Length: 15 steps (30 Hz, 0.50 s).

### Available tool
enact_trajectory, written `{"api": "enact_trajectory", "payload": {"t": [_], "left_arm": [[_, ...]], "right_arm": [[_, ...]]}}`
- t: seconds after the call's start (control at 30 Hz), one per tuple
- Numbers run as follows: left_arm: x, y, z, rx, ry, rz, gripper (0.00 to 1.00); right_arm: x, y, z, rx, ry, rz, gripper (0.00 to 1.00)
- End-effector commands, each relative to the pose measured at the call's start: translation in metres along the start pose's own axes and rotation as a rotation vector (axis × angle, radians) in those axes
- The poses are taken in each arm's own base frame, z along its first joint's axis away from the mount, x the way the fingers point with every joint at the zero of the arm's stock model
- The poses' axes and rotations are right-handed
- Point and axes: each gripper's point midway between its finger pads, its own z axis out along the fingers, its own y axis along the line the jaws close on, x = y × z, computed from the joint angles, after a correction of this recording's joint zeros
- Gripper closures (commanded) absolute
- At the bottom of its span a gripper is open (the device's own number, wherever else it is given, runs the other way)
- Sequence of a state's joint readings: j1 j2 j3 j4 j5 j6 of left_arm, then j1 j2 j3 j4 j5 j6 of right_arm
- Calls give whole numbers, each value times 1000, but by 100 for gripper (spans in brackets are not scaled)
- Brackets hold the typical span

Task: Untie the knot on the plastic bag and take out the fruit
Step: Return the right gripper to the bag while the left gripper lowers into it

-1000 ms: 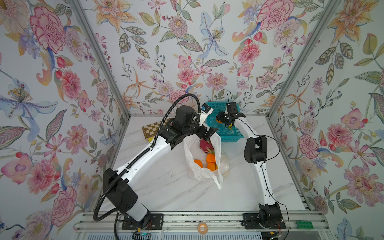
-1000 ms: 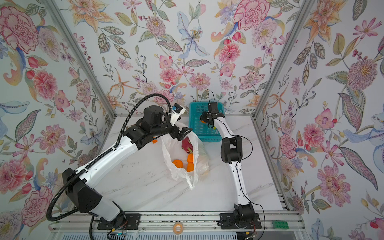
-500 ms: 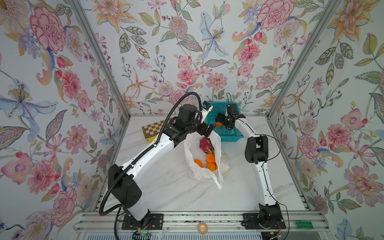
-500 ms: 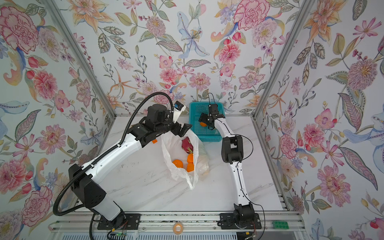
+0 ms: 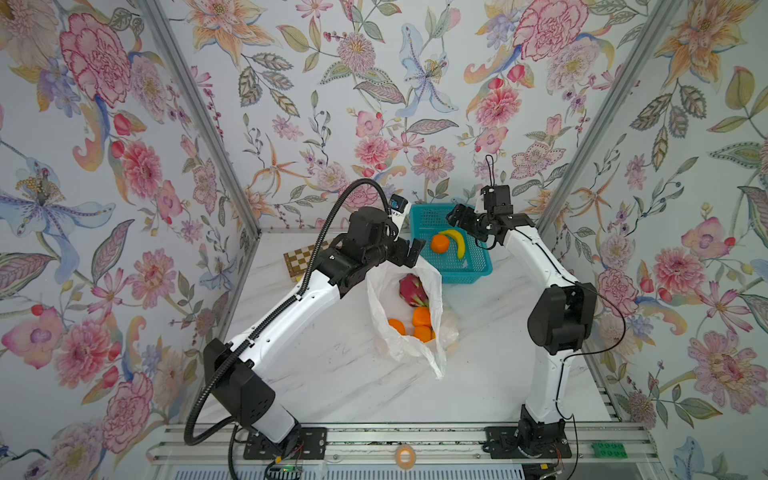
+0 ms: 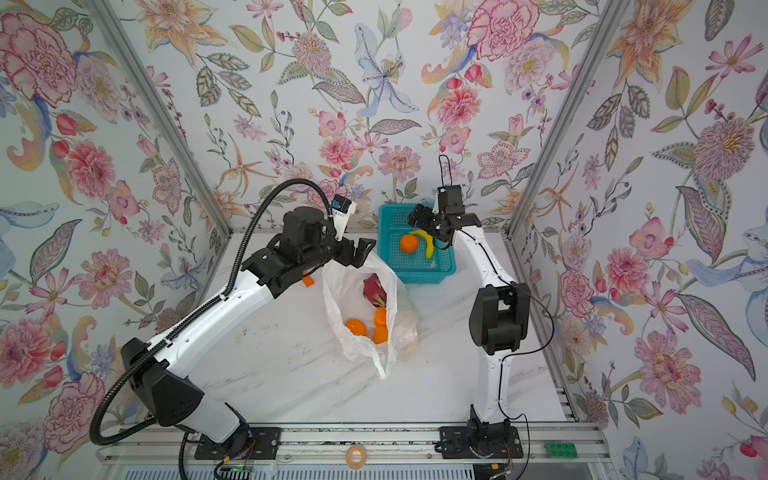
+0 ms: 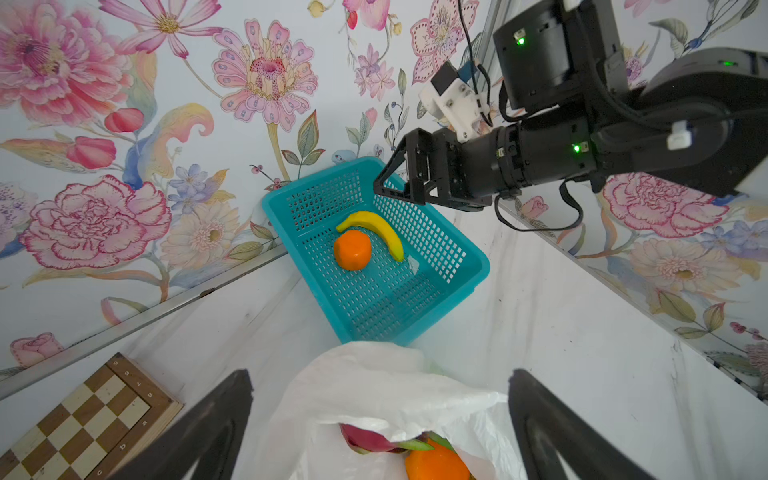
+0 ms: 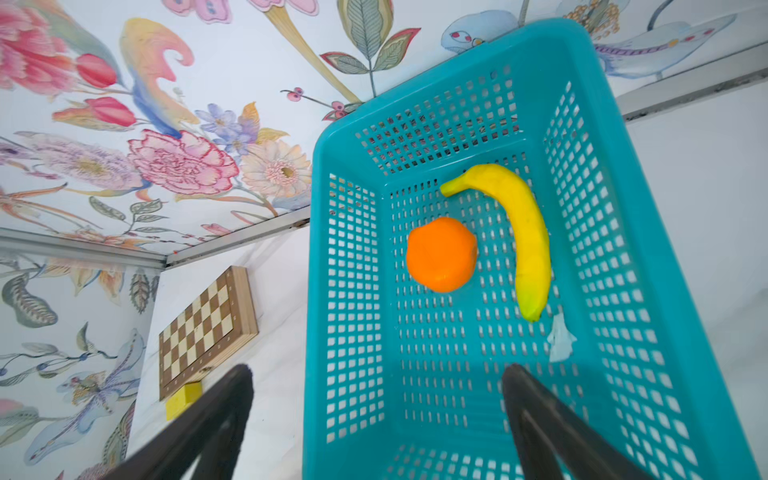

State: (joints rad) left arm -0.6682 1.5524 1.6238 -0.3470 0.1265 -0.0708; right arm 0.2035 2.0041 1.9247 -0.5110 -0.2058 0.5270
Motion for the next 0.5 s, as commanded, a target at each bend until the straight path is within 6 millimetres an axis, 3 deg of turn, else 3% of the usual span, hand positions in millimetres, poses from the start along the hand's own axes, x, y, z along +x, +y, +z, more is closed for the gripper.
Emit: {"api": "enact_trajectory", "payload": {"t": [0.0,0.07,0.23,0.47], "left_arm": [[4,-11,-29,34,11,-53,4],[18,-21,-35,59,40,-36,6],[63,-50,-50,138,144,7,12],[125,-66,-39,184,265,-32,26]], "right_arm": [[28,5,-21,-1,50,-9,4],[40,9,-41,-7,56,-10,4],[93,10,-83,2,94,-3,4],[172,19,-126,-21,150,-24,4]]}}
